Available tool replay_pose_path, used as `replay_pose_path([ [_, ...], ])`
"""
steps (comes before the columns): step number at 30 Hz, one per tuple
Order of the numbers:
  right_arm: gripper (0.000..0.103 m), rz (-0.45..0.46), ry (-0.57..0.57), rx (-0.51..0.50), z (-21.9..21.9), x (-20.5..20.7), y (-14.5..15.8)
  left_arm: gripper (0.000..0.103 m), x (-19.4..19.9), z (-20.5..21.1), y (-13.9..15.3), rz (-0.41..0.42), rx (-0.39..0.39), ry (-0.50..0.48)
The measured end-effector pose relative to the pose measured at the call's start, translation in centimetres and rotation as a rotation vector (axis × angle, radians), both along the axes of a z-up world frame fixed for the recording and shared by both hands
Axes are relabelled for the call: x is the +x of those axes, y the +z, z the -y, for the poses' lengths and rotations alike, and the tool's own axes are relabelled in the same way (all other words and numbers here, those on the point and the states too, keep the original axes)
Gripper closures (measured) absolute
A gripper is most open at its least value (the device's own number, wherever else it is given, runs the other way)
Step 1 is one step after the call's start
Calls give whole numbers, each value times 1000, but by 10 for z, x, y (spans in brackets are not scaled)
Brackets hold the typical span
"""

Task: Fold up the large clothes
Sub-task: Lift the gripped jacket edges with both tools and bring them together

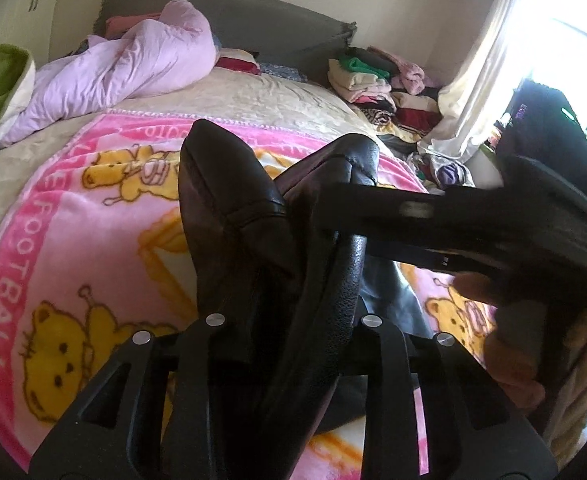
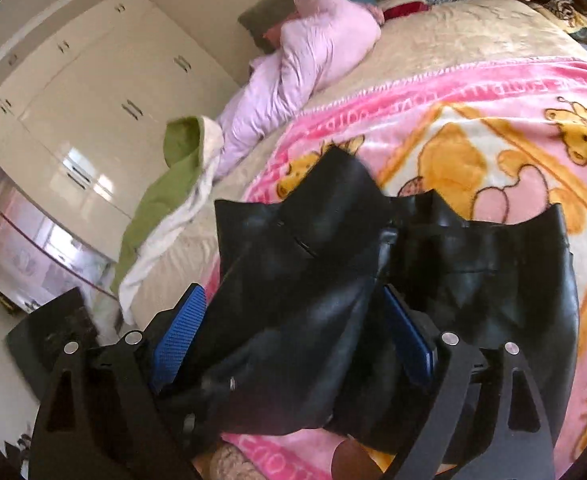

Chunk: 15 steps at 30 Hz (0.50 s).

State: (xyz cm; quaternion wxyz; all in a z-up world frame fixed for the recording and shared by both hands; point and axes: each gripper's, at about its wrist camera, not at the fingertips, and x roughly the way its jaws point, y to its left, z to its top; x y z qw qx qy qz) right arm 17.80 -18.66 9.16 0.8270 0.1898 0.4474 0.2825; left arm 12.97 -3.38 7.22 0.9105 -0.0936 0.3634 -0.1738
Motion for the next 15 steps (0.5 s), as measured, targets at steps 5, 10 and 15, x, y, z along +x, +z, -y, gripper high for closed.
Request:
replay_pose_path([
  [5, 16, -17, 47, -33, -12, 11, -9, 79, -3, 13, -1, 7, 21, -32],
  [10, 60, -1, 87, -3, -5, 19, -13, 69, -2, 21, 0, 7, 29, -59],
  [15, 78, 36, 78, 61, 23, 30, -17, 48, -7, 33, 12, 35, 29, -130],
])
